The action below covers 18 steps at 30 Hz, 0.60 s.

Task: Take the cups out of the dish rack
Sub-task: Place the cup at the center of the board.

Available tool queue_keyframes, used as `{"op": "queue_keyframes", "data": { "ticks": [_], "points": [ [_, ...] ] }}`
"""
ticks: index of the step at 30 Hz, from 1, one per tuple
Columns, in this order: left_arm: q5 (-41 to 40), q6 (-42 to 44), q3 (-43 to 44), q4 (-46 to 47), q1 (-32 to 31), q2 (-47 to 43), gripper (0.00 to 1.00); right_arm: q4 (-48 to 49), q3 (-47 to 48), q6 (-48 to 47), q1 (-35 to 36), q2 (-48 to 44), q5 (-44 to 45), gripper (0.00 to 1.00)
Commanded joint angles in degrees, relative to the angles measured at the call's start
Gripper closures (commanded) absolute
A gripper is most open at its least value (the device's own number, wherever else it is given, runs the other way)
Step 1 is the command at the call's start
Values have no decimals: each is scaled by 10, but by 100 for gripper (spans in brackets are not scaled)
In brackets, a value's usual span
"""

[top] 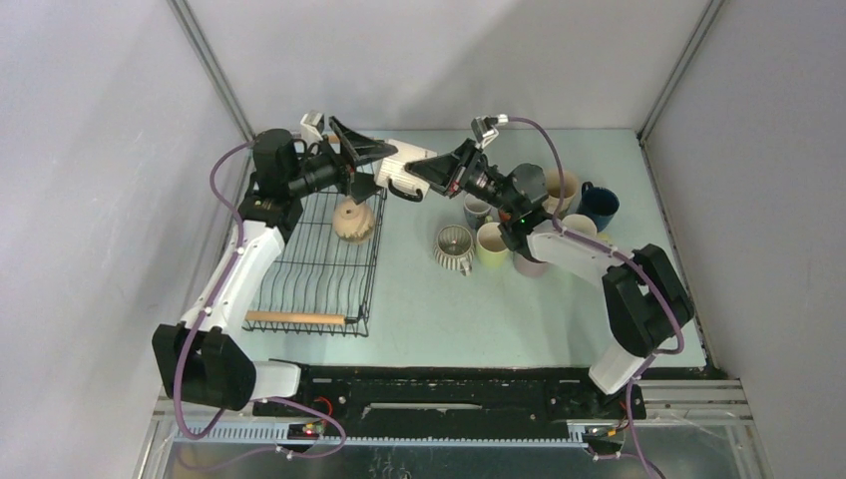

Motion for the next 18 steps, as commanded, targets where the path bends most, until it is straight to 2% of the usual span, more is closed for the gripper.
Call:
{"op": "queue_keyframes", "data": {
  "ticks": [1,8,18],
  "points": [
    [32,-34,-11,74,-4,-30,0,61,-3,-9,-9,-64,8,100],
    [39,-15,-21,74,-3,-35,0,30,-26,-29,-21,-108,6,100],
    [45,52,-28,40,-3,-47,0,-99,-63,-89,-44,-203,3,100]
  ]
}}
